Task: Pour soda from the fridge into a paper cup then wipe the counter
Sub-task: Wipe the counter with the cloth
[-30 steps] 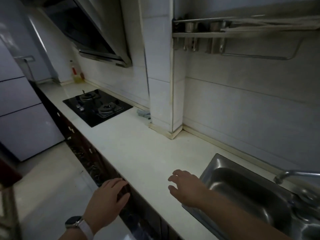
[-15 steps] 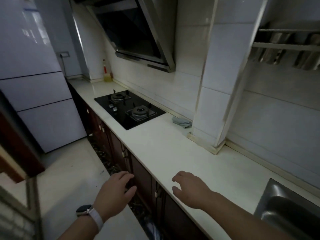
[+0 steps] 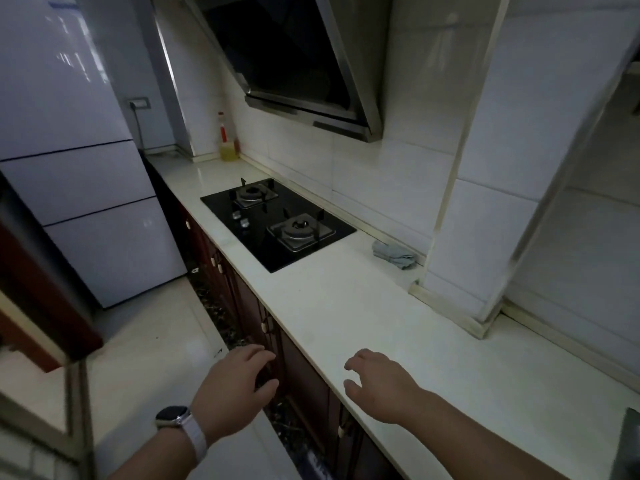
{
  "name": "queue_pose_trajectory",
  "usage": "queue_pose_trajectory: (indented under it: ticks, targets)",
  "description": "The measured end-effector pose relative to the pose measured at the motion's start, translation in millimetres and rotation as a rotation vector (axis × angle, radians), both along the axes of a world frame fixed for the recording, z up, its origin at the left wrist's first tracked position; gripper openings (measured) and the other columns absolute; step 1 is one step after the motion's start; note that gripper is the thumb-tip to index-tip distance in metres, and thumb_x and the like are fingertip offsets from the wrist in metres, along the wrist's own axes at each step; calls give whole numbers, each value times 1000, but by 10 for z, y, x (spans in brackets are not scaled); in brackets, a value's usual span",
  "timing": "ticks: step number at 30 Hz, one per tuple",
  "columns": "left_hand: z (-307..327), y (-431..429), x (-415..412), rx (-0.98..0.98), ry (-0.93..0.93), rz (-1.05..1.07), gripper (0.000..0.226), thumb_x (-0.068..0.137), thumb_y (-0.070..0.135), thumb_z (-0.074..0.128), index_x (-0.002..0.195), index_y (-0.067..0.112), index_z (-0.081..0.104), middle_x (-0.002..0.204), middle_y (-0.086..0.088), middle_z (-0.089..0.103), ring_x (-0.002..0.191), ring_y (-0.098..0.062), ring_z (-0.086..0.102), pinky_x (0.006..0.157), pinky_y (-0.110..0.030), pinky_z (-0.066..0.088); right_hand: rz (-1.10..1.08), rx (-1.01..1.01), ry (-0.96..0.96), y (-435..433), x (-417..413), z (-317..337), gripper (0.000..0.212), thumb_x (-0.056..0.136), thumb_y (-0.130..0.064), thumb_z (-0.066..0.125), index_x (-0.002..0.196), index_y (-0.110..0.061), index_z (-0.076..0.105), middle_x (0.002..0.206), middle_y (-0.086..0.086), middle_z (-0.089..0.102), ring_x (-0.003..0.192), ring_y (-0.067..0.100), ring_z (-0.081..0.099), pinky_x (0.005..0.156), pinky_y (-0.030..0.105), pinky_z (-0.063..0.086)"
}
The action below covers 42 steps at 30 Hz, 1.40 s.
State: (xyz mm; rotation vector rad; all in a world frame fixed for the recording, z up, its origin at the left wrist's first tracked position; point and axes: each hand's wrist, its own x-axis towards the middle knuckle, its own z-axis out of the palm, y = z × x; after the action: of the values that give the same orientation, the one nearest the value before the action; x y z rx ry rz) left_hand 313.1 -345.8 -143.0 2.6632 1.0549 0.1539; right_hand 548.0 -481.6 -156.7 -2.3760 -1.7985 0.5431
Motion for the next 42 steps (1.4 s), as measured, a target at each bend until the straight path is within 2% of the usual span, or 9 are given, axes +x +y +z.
queue_pose_trajectory:
  ticks: [6,12,16,20,30,32,35,42]
  targets:
    - [-60,849,432,-13,90,-42,54,93,53,45,141,31,46,148,8,42,136,-12,36,110,-27,32,-21,-18,59,853,369,-158,48,98,-45,37,139,-22,46,140,-1,45,125,23,44,102,35,38]
    - [-15,1488,1008,-23,92,-92,65,86,64,36,139,29,48,146,6,45,134,-14,40,108,-29,35,-97,-20,81,1412,856,-168,48,98,-45,38,140,-23,45,141,0,44,126,23,44,102,32,37]
    - [39,1777,1386,-35,39,-148,80,75,69,25,136,25,53,140,6,51,129,-15,45,104,-30,40,-152,-5,106,1549,1095,-110,48,98,-46,39,140,-23,45,142,-2,44,127,21,43,103,31,36]
    - [19,2018,1818,-69,25,-215,80,73,69,26,134,25,54,137,8,52,128,-14,46,104,-32,41,-227,-14,98,1569,1365,-50,49,98,-46,38,140,-23,44,142,-2,43,126,21,44,103,32,36]
    - [-251,2603,3066,-163,64,-492,83,71,71,24,134,24,53,136,10,53,129,-13,46,103,-29,40,-580,-76,130,1637,1972,-141,46,96,-46,40,139,-28,46,145,-8,42,130,15,41,107,32,34]
    - [-304,2777,3328,-209,92,-548,79,75,71,29,135,24,51,137,10,51,129,-13,44,103,-27,39,-661,-82,139,1753,2043,-187,46,96,-46,41,139,-28,46,145,-9,42,131,14,40,108,32,34]
    - [-425,3031,3679,-391,108,-561,55,90,56,52,136,26,47,140,8,48,128,-12,42,104,-27,38,-770,-92,176,1977,2102,-242,47,95,-46,43,138,-29,46,145,-9,42,132,13,40,110,32,34]
    - [-664,3442,4458,-483,165,-692,55,94,48,53,141,22,43,145,3,44,129,-14,43,103,-25,37,-858,-163,172,2481,2380,-342,51,95,-46,44,141,-24,44,145,-2,42,130,19,43,108,35,37]
